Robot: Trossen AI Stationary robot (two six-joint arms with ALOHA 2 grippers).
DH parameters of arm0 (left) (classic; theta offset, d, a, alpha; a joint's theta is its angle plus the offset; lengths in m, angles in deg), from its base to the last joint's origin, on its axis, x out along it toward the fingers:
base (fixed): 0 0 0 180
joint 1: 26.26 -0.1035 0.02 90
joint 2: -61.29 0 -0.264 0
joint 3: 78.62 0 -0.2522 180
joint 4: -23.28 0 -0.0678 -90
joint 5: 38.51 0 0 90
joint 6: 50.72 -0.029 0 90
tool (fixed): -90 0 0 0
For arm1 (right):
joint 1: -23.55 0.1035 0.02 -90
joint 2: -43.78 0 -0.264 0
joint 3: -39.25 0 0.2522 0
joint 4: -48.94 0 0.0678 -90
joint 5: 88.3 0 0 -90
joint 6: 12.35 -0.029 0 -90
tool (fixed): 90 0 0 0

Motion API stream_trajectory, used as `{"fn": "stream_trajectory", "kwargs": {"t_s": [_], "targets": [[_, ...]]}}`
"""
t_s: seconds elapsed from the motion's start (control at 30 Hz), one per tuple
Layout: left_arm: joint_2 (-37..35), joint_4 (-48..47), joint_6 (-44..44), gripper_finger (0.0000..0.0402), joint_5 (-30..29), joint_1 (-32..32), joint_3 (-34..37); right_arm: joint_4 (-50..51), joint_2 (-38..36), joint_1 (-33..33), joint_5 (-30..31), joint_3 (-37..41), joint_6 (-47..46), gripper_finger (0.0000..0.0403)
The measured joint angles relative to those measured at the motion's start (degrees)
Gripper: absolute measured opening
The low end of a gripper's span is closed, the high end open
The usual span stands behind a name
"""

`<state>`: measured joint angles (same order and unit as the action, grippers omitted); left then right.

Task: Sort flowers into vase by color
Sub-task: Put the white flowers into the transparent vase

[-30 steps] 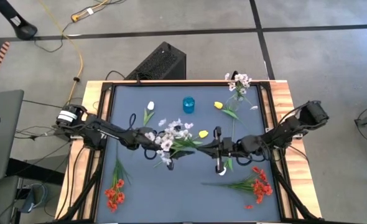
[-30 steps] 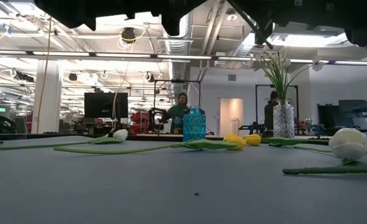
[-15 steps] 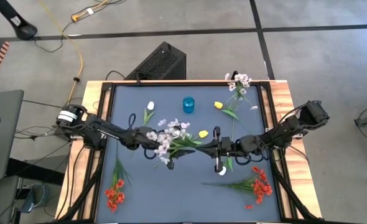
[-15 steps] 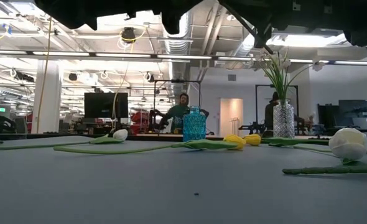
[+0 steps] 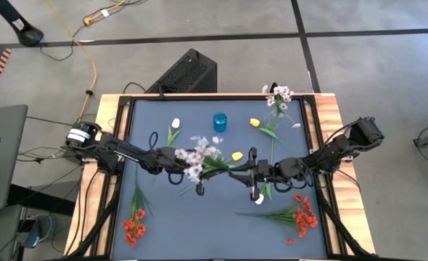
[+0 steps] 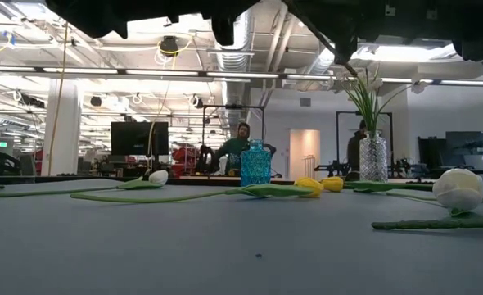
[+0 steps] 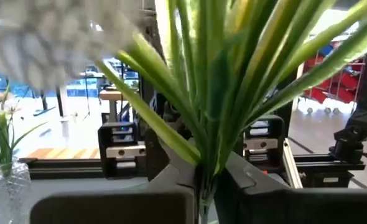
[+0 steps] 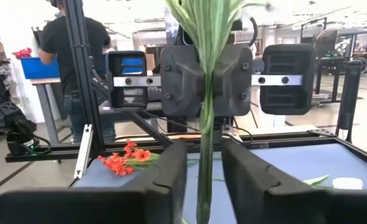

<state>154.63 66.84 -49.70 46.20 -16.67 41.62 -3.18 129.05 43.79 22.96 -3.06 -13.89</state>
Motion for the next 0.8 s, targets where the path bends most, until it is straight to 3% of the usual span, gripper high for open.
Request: {"fn": "stream_trajectory", "kwargs": {"t_s": [0.1,0.23,0.4,0.5,0.63,0.8], "targets": [[-0.02,-1.1,0.15,0.0004,-1.92,-0.17,0.0,5.16,-2.66,0.95,-0.23,0.0,1.02,0.0171],[-1.02,-5.3,-0.04,0.0002,-3.15,-2.52,-1.21,22.77,-10.26,3.02,-0.27,0.0,0.72,0.0206],[-1.44,-16.62,-1.45,0.0002,-0.92,-9.5,-7.6,47.89,-21.53,6.35,-0.3,0.0,-10.87,0.0218],[0.95,-18.18,-2.47,0.0001,2.71,-14.61,-12.23,60.21,-26.34,8.95,-0.31,0.0,-18.87,0.0216],[6.38,-17.61,-3.26,0.0001,7.2,-20.68,-19.2,70.14,-29.7,12.28,-0.3,0.02,-27.23,0.0211],[14.34,-20.72,-3.33,0.0001,12.25,-26.27,-30.18,75.15,-30.39,16.35,0.68,0.02,-34.82,0.0205]]}}
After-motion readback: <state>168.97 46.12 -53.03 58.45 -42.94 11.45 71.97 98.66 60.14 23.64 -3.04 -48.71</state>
